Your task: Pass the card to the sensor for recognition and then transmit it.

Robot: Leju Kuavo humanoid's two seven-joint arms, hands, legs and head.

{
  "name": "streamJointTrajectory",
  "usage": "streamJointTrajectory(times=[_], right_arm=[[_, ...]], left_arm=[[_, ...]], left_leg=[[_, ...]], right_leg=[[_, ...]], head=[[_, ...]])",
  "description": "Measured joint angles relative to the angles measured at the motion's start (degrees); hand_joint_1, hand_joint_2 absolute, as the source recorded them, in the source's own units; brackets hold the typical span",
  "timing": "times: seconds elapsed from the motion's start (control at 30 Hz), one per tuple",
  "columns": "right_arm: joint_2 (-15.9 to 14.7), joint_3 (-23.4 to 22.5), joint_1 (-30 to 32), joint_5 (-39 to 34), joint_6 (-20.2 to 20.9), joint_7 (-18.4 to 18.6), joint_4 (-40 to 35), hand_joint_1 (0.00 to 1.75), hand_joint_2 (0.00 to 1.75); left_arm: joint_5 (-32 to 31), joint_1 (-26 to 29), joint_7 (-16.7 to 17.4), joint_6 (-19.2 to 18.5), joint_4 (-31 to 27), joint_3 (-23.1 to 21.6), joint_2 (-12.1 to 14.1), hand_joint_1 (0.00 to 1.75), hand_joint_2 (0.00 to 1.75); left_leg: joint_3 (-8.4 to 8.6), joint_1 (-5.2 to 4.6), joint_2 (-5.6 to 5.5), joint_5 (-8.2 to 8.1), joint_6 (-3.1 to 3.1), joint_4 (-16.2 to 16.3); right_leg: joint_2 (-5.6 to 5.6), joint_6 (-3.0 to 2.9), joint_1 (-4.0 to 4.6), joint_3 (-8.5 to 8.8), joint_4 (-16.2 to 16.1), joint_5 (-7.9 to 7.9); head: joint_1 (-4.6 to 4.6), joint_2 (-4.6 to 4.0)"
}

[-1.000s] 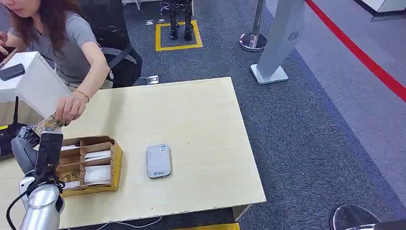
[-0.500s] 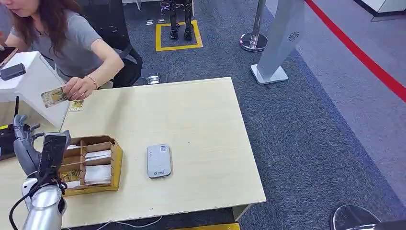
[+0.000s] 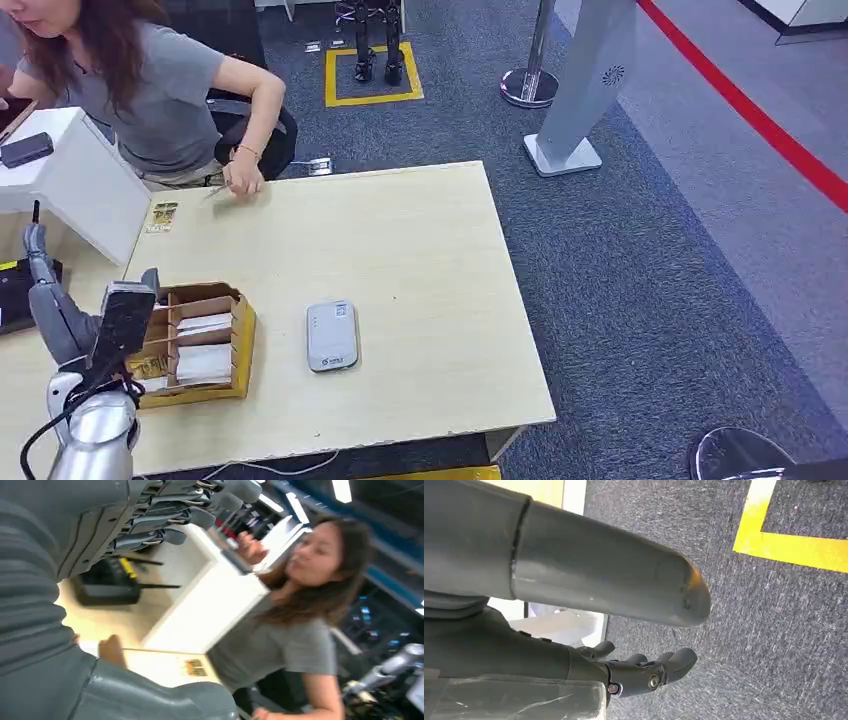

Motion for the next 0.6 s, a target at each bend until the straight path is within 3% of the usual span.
streamJointTrajectory(times=[0.27, 0.47, 0.6], right_arm=[[-0.2, 0.0, 0.2, -0.7, 0.0, 0.2, 0.0, 0.00, 0.00], [-0.2, -0.1, 0.3, -0.8, 0.1, 0.2, 0.0, 0.00, 0.00], [-0.2, -0.2, 0.3, -1.3, 0.1, 0.2, 0.0, 0.00, 0.00]], left_arm=[[-8.5, 0.0, 6.1, -5.3, -10.2, -5.0, 5.1, 0.00, 1.75], [-9.8, 0.0, 6.7, -6.2, -13.4, -7.0, 7.0, 0.00, 1.75], [-11.5, 0.2, 9.1, -10.5, -15.0, -8.8, 8.9, 0.00, 1.75]], left_leg=[[0.01, 0.01, 0.02, 0.00, 0.00, 0.0], [0.01, 0.00, 0.02, 0.00, 0.00, 0.0], [0.00, 0.00, 0.01, 0.00, 0.00, 0.0]], right_leg=[[0.02, 0.00, 0.00, -0.02, 0.0, 0.00], [0.02, 0.00, 0.00, -0.02, 0.0, 0.00], [0.02, 0.00, 0.00, -0.01, 0.0, 0.00]], head=[[-0.02, 0.02], [0.00, 0.00], [0.02, 0.00]])
